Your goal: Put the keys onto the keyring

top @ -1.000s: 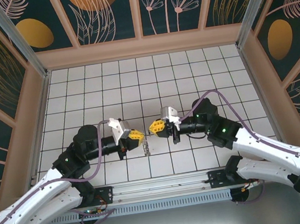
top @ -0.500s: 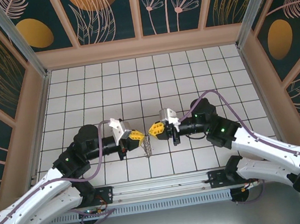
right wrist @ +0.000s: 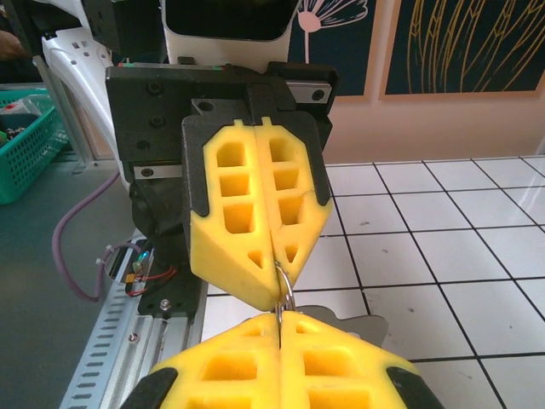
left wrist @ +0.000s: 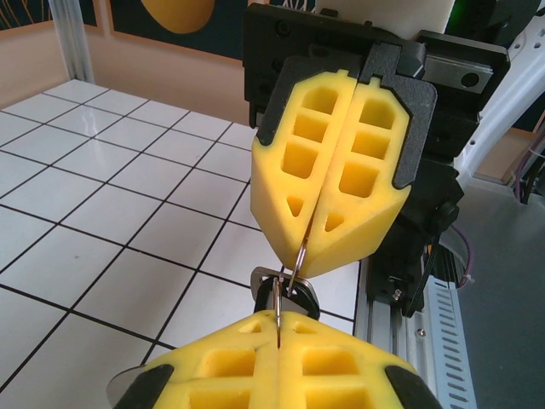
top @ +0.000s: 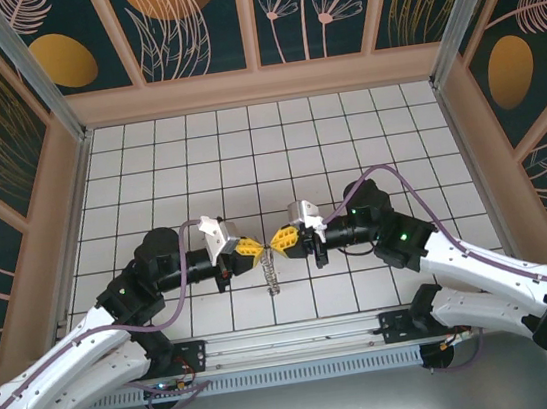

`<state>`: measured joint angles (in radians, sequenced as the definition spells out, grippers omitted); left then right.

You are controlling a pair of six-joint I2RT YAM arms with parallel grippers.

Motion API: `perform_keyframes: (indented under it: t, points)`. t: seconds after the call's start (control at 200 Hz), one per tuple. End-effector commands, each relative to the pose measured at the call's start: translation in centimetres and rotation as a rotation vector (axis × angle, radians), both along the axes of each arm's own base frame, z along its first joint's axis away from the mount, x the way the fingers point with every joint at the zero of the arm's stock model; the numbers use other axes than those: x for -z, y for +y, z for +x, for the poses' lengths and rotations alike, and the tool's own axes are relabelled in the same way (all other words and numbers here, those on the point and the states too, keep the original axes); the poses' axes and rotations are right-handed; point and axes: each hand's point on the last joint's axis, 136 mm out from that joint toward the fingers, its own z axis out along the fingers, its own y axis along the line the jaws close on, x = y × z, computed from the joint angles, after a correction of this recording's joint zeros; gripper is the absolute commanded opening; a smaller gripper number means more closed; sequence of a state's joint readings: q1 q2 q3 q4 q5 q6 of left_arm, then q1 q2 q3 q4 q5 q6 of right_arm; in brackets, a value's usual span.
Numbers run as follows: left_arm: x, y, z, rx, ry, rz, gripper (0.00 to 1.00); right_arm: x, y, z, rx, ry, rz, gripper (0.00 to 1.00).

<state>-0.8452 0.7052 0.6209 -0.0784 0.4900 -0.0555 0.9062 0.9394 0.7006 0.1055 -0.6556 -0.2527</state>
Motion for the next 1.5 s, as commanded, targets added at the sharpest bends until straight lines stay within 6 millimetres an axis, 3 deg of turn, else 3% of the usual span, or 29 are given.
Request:
perform_keyframes:
  t: [0.0,0.52,0.986,1.496]
  points:
    - [-2.5,-0.1,-0.2,0.02,-0.067,-0.062,0.0,-2.3,-0.1,-0.2,0.003,-0.035,0.059,0.0]
    - [-2.4,-0.2,-0.2,0.023,-0.063,-0.06,0.0,-2.8,-0.4,-0.3,0.01,-0.041,0.077,0.0]
    - [-2.3,-0.2,-0.3,0.025,-0.06,-0.057,0.0,-2.2,0.1,0.8,0.044,-0.029,0.063,0.0]
    - [-2.3,-0.2,-0.3,0.025,-0.061,-0.058,0.0,-1.7,0.3,0.4,0.008,-0.012,0.045,0.0]
